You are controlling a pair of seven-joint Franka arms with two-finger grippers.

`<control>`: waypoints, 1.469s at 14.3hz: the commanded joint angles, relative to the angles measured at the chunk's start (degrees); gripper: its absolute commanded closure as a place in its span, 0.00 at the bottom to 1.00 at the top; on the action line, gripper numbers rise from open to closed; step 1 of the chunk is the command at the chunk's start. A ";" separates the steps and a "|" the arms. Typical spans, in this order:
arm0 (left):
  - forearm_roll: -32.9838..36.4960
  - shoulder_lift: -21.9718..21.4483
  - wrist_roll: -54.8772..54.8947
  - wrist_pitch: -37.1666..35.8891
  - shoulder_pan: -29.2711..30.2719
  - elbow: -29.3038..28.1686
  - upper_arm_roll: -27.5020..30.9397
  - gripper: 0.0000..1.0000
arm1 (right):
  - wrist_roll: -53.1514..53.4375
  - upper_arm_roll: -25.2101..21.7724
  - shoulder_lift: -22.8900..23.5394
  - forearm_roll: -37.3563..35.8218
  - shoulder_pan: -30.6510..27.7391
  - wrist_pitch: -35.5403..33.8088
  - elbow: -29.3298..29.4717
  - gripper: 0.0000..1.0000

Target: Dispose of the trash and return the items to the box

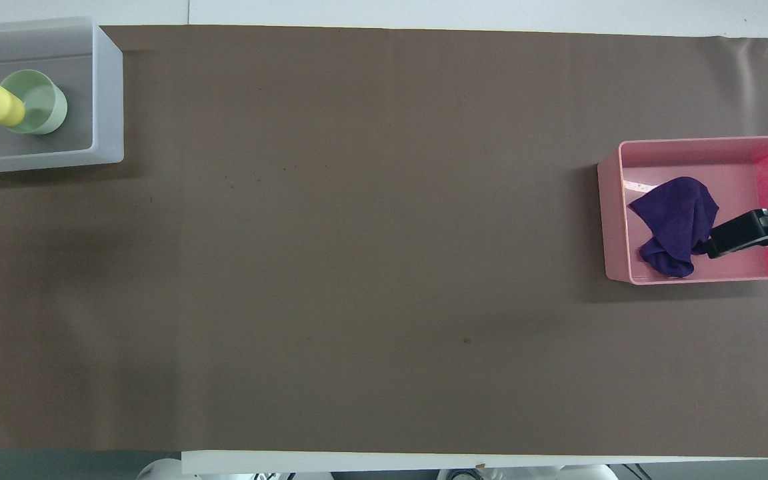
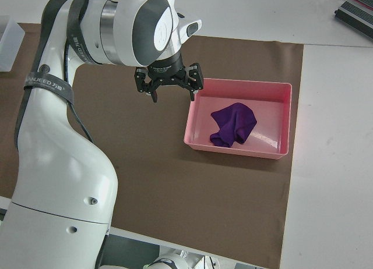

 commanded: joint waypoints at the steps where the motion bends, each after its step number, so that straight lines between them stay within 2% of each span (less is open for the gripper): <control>1: -0.68 -0.09 0.05 0.60 -1.13 0.06 0.00 1.00 | -1.06 0.41 -1.01 0.78 -0.50 0.54 -1.23 0.00; 2: -0.50 -0.09 0.23 0.95 -1.22 -0.64 0.00 0.93 | -1.06 0.41 -1.01 0.86 -0.59 0.54 -1.14 0.00; 4: -0.33 -0.62 1.45 4.45 -1.49 -3.44 0.09 0.43 | -1.06 0.41 -1.01 0.86 -0.50 0.54 -1.14 0.00; 6: 0.29 -0.80 1.64 4.56 -1.92 -3.20 0.18 0.14 | -0.98 0.41 -1.01 0.86 -0.50 0.54 -1.14 0.00; 7: 1.25 -1.15 1.64 4.56 -2.97 -2.94 0.18 0.03 | -0.98 0.41 -1.01 0.78 -0.59 0.54 -1.14 0.00; 9: 2.22 -4.29 1.46 2.55 -3.86 -3.19 0.18 0.00 | -0.89 0.41 -1.01 0.86 -0.50 0.54 -1.14 0.00; 12: 2.22 -9.92 0.85 -7.01 -6.67 -3.54 0.09 0.00 | -0.89 0.41 -1.01 0.86 -0.59 0.54 -1.14 0.00; 14: 2.22 -14.66 0.76 -15.52 -8.59 -5.90 0.18 0.00 | -0.80 0.32 -1.01 0.86 -0.68 0.54 -1.14 0.00; 16: 2.75 -23.08 0.67 -19.26 -11.32 -13.87 0.18 0.00 | -0.80 0.32 -1.01 0.86 -0.68 0.54 -1.14 0.00; 17: 2.75 -29.65 1.10 -19.78 -12.64 -19.84 0.09 0.00 | -0.80 0.32 -1.01 0.86 -0.68 0.54 -1.14 0.00; 18: 2.75 -33.98 1.63 -21.10 -13.78 -22.94 0.09 0.00 | -0.80 0.32 -1.01 0.86 -0.68 0.54 -1.14 0.00; 19: 2.84 -36.89 1.81 -25.02 -15.01 -23.75 0.00 0.00 | -0.71 0.32 -1.01 0.86 -0.68 0.54 -1.14 0.00; 21: 3.80 -39.37 4.78 -30.58 -15.73 -22.45 -0.61 0.00 | -0.71 0.32 -1.01 0.86 -0.68 0.54 -1.14 0.00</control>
